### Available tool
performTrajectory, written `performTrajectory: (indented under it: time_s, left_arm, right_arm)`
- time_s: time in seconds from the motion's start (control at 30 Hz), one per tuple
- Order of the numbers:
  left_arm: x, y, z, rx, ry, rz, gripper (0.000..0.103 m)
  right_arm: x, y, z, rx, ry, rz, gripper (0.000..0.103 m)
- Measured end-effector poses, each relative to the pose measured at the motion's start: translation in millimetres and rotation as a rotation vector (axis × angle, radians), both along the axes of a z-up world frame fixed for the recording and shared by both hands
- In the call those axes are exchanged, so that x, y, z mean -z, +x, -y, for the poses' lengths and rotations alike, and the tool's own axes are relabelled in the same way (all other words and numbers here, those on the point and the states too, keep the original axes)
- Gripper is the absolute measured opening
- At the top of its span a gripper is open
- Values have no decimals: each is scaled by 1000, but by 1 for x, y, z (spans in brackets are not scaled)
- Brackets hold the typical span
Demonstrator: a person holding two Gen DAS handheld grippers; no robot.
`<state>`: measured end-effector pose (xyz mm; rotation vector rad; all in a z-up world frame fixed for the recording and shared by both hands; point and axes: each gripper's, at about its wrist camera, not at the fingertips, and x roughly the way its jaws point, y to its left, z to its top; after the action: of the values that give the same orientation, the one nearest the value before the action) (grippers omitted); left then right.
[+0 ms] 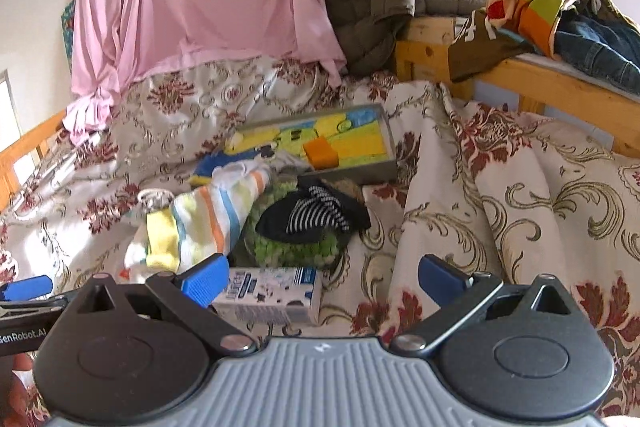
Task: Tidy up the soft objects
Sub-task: 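Move both open tools back over the pile of clothes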
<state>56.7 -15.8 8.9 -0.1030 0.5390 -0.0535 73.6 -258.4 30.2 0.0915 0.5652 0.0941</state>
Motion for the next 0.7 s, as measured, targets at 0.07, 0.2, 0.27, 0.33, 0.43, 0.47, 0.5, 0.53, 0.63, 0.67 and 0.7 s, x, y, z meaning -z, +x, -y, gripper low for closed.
performTrajectory:
  time_s: [0.07, 0.2, 0.27, 0.33, 0.43, 0.47, 0.5, 0.53, 0.63, 0.67, 0.7]
  left_arm:
    - [1, 0, 1, -4, 2, -10, 102]
    - [3, 2, 2, -12, 17, -20, 102]
    - [4, 3, 2, -19, 22, -26, 102]
    - [5, 5, 2, -28, 21, -33, 102]
    - [6, 7, 1, -38, 15, -43, 102]
    - [6, 7, 1, -41, 14, -46, 102]
    - [7, 8, 2, -43, 13, -49, 102]
    - [7, 8, 2, -44, 15, -50, 102]
    - [8, 9, 3, -47, 22, -53, 102]
    - [8, 9, 3, -49, 25, -54, 102]
    - [8, 10, 3, -51, 26, -56, 102]
  right_arm:
    - [2, 1, -2, -4, -10, -15, 103]
    - [5, 6, -4, -11, -21, -44, 103]
    - [7, 8, -6, -19, -30, -61, 103]
    - [10, 11, -8, -28, -39, -77, 103]
    - [12, 14, -11, -37, -53, -98, 103]
    - [13, 15, -11, -39, -56, -103, 103]
    - [13, 15, -12, -41, -57, -107, 103]
    - [14, 16, -12, -42, -58, -111, 103]
    - [15, 18, -13, -45, -61, -126, 103]
    - [16, 19, -13, -46, -62, -131, 103]
    - [16, 20, -13, -48, -64, -135, 103]
